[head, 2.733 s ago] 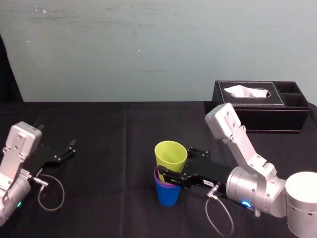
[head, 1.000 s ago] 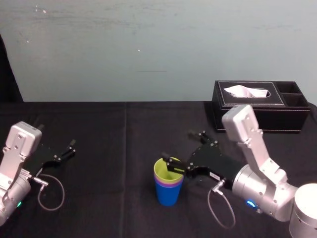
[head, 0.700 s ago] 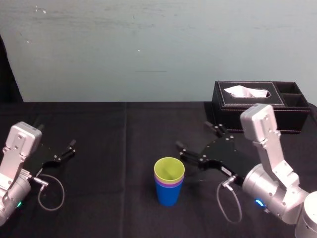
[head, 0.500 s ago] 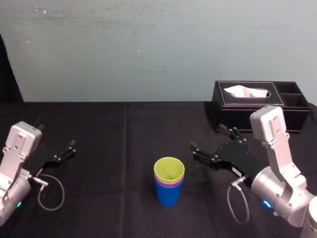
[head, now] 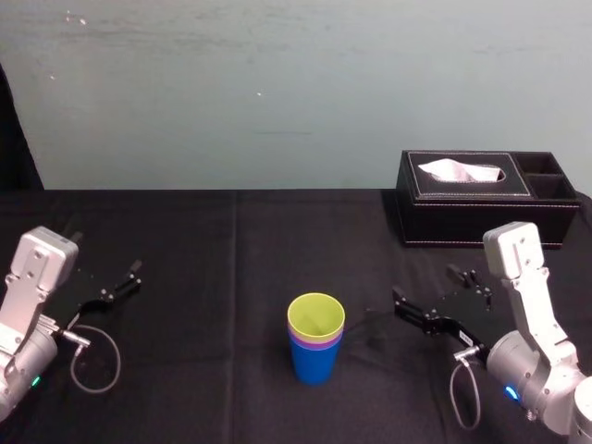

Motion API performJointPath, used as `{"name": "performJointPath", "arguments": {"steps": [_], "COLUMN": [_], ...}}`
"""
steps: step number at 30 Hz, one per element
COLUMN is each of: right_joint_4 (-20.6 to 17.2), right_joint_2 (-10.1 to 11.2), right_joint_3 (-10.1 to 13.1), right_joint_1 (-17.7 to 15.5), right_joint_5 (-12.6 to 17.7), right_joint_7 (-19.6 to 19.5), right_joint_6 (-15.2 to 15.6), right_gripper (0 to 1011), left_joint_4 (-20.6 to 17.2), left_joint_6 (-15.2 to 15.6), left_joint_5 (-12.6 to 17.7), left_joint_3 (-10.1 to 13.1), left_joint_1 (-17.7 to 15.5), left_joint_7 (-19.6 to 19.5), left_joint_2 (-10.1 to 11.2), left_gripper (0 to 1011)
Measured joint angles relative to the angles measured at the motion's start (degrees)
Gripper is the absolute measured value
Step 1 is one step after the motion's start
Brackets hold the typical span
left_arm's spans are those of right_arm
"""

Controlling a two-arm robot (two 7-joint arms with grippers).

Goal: Stack the three plastic cups sequentially using one hand.

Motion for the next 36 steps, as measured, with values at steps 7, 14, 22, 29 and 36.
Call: {"name": "performJointPath", "arguments": {"steps": [7,14,22,29,36], "right_joint_4": [0.45,0.11,-0.09,-0.19,-0.25], "right_joint_2": [-0.05,0.01,0.05,0.08,0.10], "right_joint_3": [0.02,-0.03,-0.08,-0.11,-0.11], "right_joint_1": [0.11,0.08,0.04,0.01,0.01], "right_joint_5": [-0.29,-0.20,-0.05,-0.02,0.01], "right_joint_7": [0.14,0.16,0.19,0.20,0.19], "right_joint_6": [-0.36,-0.31,-0.27,-0.21,-0.21], "right_gripper": [1004,1004,1004,1004,1004], "left_joint_4": [0.00,0.00,0.00,0.00,0.00], "left_joint_6": [0.00,0.00,0.00,0.00,0.00], "left_joint_5": [0.00,0.00,0.00,0.00,0.00], "left_joint_3": [0.00,0.00,0.00,0.00,0.00], "left_joint_1": [0.00,0.00,0.00,0.00,0.00], "left_joint_7": [0.00,0.00,0.00,0.00,0.00], "left_joint_2": [0.00,0.00,0.00,0.00,0.00], "left_gripper": [1000,1000,1000,1000,1000]}}
